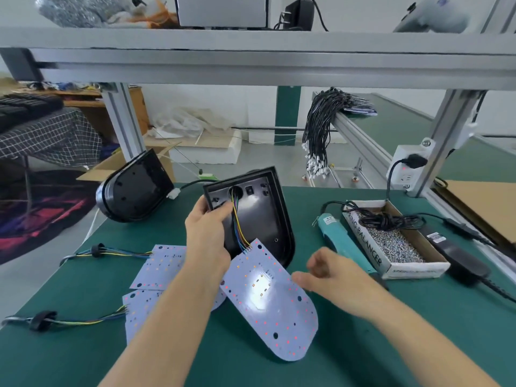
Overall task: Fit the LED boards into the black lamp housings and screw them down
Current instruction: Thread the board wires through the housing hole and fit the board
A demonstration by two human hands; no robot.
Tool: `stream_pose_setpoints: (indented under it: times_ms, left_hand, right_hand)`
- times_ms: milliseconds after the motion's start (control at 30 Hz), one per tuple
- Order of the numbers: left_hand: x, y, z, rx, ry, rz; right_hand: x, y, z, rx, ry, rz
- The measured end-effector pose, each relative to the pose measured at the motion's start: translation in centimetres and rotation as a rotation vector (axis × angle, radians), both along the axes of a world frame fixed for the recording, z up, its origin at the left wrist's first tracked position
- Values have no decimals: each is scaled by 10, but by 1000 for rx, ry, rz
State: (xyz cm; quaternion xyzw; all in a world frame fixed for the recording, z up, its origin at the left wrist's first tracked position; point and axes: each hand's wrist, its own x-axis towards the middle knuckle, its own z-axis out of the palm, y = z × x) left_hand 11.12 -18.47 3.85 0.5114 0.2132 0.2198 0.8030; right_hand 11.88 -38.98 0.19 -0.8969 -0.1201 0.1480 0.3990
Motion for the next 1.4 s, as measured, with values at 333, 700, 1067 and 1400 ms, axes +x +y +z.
stream_pose_setpoints:
  times_ms: [333, 700, 1067, 1400]
  left_hand:
    - [-3, -19, -7, 233, -39, -83]
    - [1, 5, -9, 126, 114, -506]
    - [-3, -7, -25, 20, 116, -438]
    - [-6, -30, -9, 74, -38, -426]
  right_hand:
    - [-13, 28, 4, 539, 213, 48]
    - [6, 21, 42, 688, -297, -157]
    - [7, 34, 44, 429, -533, -144]
    - [24, 21, 44, -259, -618, -227]
